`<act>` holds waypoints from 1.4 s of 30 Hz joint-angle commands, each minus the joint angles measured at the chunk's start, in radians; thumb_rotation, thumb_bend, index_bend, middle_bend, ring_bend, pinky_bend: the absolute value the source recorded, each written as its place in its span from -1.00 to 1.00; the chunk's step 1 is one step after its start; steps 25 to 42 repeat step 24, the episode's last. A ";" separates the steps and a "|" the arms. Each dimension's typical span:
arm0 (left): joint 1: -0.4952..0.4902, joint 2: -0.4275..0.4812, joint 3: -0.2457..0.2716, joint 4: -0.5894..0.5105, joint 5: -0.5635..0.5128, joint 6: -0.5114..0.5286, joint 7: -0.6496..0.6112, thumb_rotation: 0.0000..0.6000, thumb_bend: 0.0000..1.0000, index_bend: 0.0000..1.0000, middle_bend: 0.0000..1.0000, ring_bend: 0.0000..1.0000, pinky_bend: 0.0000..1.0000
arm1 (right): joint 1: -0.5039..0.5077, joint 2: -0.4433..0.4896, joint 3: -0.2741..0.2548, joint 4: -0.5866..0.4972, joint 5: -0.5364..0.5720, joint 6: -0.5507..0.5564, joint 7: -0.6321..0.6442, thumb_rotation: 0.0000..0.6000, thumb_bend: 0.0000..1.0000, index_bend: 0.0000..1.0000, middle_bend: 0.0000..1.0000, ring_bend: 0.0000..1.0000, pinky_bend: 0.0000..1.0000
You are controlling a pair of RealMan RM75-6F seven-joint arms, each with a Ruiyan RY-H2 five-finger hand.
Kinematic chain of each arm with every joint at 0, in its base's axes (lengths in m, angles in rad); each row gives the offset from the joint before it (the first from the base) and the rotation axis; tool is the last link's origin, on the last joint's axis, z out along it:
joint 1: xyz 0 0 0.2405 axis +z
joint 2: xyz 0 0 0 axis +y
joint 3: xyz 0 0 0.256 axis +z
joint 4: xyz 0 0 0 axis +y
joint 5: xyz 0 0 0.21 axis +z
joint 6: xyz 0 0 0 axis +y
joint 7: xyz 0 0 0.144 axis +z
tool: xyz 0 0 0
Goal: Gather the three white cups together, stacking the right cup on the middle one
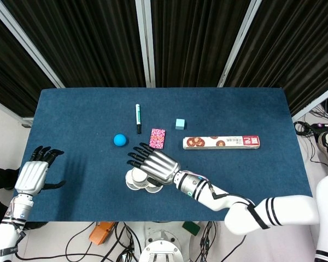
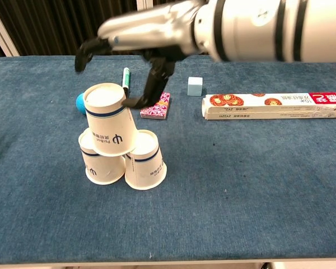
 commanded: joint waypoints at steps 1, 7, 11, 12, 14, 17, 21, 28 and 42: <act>0.007 0.005 -0.006 0.010 0.000 0.015 -0.010 0.97 -0.76 -0.61 -0.65 -0.82 -1.00 | -0.081 0.072 -0.035 -0.039 -0.072 0.114 -0.006 1.00 0.10 -0.73 -0.73 -1.00 -0.90; 0.032 -0.005 -0.021 0.062 0.017 0.083 -0.044 0.99 -0.76 -0.61 -0.65 -0.82 -1.00 | -0.315 0.182 -0.154 -0.035 -0.219 0.388 0.024 1.00 -0.07 -0.96 -0.79 -1.00 -0.90; 0.046 -0.010 -0.024 0.089 0.032 0.117 -0.049 1.00 -0.76 -0.61 -0.65 -0.82 -1.00 | -0.490 0.246 -0.241 0.010 -0.350 0.558 0.167 1.00 -0.20 -1.00 -0.87 -1.00 -0.90; 0.051 -0.014 -0.023 0.098 0.038 0.130 -0.048 1.00 -0.76 -0.61 -0.65 -0.82 -1.00 | -0.544 0.259 -0.264 0.037 -0.381 0.611 0.209 1.00 -0.20 -1.00 -0.88 -1.00 -0.90; 0.058 -0.019 -0.022 0.112 0.046 0.147 -0.045 1.00 -0.76 -0.61 -0.65 -0.82 -1.00 | -0.621 0.271 -0.295 0.081 -0.415 0.685 0.265 1.00 -0.21 -1.00 -0.91 -1.00 -0.91; 0.072 -0.029 -0.017 0.129 0.054 0.167 -0.045 1.00 -0.76 -0.61 -0.65 -0.82 -1.00 | -0.735 0.272 -0.331 0.153 -0.446 0.782 0.347 1.00 -0.21 -1.00 -0.94 -1.00 -0.92; 0.092 -0.042 -0.010 0.142 0.048 0.176 -0.046 1.00 -0.76 -0.61 -0.65 -0.82 -1.00 | -0.843 0.255 -0.349 0.235 -0.459 0.848 0.427 1.00 -0.21 -1.00 -0.94 -1.00 -0.92; 0.105 -0.045 -0.008 0.144 0.044 0.187 -0.041 1.00 -0.76 -0.61 -0.65 -0.82 -1.00 | -0.884 0.240 -0.343 0.274 -0.471 0.863 0.471 1.00 -0.21 -1.00 -0.94 -1.00 -0.93; 0.105 -0.045 -0.008 0.144 0.044 0.187 -0.041 1.00 -0.76 -0.61 -0.65 -0.82 -1.00 | -0.884 0.240 -0.343 0.274 -0.471 0.863 0.471 1.00 -0.21 -1.00 -0.94 -1.00 -0.93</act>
